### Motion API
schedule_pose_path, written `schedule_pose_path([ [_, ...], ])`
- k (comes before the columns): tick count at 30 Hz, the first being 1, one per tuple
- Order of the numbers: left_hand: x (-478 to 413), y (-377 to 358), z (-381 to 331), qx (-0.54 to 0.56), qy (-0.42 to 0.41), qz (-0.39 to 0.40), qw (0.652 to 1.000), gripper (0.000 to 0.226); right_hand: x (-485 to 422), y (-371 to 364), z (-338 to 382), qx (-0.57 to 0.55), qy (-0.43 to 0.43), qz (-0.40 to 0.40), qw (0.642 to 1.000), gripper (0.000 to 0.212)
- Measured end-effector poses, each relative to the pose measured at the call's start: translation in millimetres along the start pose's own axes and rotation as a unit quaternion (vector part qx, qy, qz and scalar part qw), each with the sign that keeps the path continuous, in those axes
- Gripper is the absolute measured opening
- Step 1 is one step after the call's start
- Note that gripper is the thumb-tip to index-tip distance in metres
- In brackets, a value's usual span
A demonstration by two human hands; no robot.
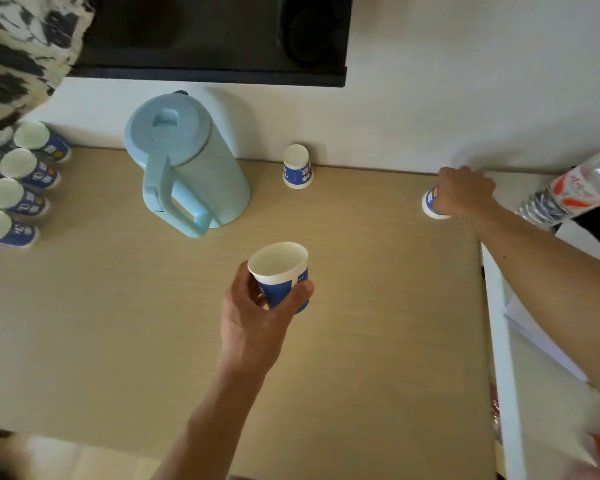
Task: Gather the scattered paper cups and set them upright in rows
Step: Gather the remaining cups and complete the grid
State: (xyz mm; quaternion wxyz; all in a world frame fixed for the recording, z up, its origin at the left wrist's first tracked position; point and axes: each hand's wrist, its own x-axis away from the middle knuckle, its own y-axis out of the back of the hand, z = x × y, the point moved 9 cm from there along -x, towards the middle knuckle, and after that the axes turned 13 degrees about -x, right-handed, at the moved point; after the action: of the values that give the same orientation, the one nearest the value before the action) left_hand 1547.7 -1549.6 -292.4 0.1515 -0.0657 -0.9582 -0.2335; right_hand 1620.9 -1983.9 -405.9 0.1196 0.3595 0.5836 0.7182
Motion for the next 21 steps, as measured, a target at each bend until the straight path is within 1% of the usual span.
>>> schedule_pose_path([
  [2,-1.0,7.1,2.7,-0.001,0.0,-0.009,1.0,0.05,7.1,-4.2,8.2,0.021,0.0,0.021,1.0,0.035],
  [4,0.4,14.8,3.6,0.003,-0.004,-0.016,1.0,0.049,20.3,-6.0,22.1,-0.021,0.013,0.039,0.999,0.043],
  [5,1.5,18.3,3.6,0.005,-0.006,-0.018,1.0,0.048,27.9,-6.5,28.7,-0.081,0.016,0.054,0.995,0.048],
  [6,3.0,22.5,4.0,0.007,-0.008,-0.02,1.0,0.046,37.6,-7.0,36.0,-0.163,0.014,0.072,0.984,0.053],
  [7,5.0,27.4,4.4,0.009,-0.011,-0.023,1.0,0.045,50.0,-8.2,44.3,-0.249,0.009,0.094,0.964,0.054],
  [8,7.1,32.7,5.4,0.01,-0.013,-0.026,1.0,0.044,64.7,-10.6,54.3,-0.329,0.007,0.116,0.937,0.051],
  [10,13.7,44.9,9.2,0.011,-0.013,-0.03,0.999,0.044,100.8,-18.3,77.6,-0.459,0.016,0.148,0.876,0.038],
  [11,17.8,51.7,12.0,0.01,-0.013,-0.033,0.999,0.044,121.8,-25.6,89.8,-0.52,0.019,0.169,0.837,0.03],
  [13,28.2,69.1,19.7,0.009,-0.014,-0.042,0.999,0.044,167.4,-48.4,116.3,-0.632,0.016,0.234,0.739,0.02],
  [14,33.3,78.6,24.3,0.01,-0.013,-0.048,0.999,0.044,190.1,-59.6,128.7,-0.67,0.013,0.265,0.693,0.019],
  [15,38.9,89.9,29.3,0.013,-0.012,-0.055,0.998,0.045,212.5,-69.7,141.2,-0.696,0.012,0.289,0.658,0.021],
  [16,44.6,102.8,34.5,0.018,-0.013,-0.062,0.998,0.045,234.0,-78.6,153.7,-0.712,0.012,0.307,0.632,0.025],
  [17,50.4,115.6,39.7,0.022,-0.015,-0.068,0.997,0.045,254.3,-86.1,165.6,-0.723,0.013,0.319,0.613,0.03],
  [21,76.5,178.7,62.5,0.04,-0.025,-0.107,0.993,0.044,337.4,-103.8,221.9,-0.735,0.036,0.361,0.573,0.048],
])
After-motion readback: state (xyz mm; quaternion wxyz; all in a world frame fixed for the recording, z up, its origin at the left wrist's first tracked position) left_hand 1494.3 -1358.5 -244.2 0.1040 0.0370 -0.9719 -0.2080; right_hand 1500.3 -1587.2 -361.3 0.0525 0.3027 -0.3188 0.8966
